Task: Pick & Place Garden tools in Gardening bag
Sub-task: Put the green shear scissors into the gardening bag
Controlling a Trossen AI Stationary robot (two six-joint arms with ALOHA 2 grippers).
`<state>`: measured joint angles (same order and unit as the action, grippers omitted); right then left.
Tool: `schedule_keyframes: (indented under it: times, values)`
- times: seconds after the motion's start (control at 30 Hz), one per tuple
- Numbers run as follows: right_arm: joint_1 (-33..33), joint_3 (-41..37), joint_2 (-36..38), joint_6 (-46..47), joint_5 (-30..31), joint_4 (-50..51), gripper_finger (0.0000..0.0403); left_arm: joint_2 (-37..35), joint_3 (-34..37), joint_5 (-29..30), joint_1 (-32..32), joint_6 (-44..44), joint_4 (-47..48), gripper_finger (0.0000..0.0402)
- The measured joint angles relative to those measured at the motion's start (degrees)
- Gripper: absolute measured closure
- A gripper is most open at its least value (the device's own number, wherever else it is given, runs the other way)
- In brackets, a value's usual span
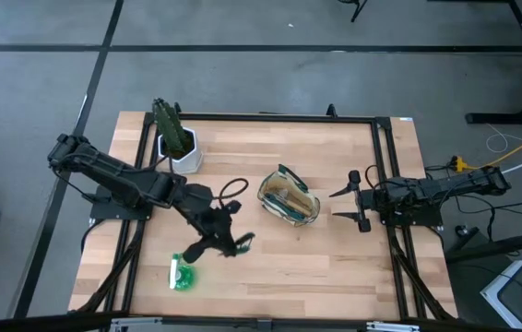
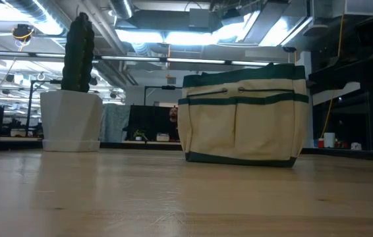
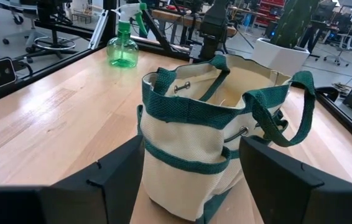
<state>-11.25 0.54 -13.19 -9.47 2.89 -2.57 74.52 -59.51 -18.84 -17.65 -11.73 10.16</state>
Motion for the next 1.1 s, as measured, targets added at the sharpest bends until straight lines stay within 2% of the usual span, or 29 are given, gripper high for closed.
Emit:
schedule_keyframes:
  times: [0.27, 0.37, 0.6, 0.73, 0.9, 1.1]
  values:
    - [0.0, 0.0, 0.0, 0.0, 0.1, 0.0, 0.0138, 0.0, 0.0, -8.8, -0.4, 6.7, -13.5, 0.0376]
    - [0.0, 0.0, 0.0, 0.0, 0.1, 0.0, 0.0138, 0.0, 0.0, -10.1, -0.3, 6.6, -12.3, 0.0376]
    - [0.0, 0.0, 0.0, 0.0, 0.1, 0.0, 0.0138, 0.0, 0.0, -8.2, -0.1, 2.1, -2.7, 0.0375]
    - [0.0, 0.0, 0.0, 0.0, 0.0, 0.0, 0.0138, 0.0, 0.0, -2.6, -0.1, -1.7, 3.1, 0.0375]
    - [0.0, 0.0, 0.0, 0.0, 0.0, 0.0, 0.0138, 0.0, 0.0, 11.6, -0.1, -6.0, 11.6, 0.0375]
    - [0.0, 0.0, 0.0, 0.0, -0.1, 0.0, 0.0138, 0.0, 0.0, 23.0, 0.1, -1.6, 12.4, 0.0375]
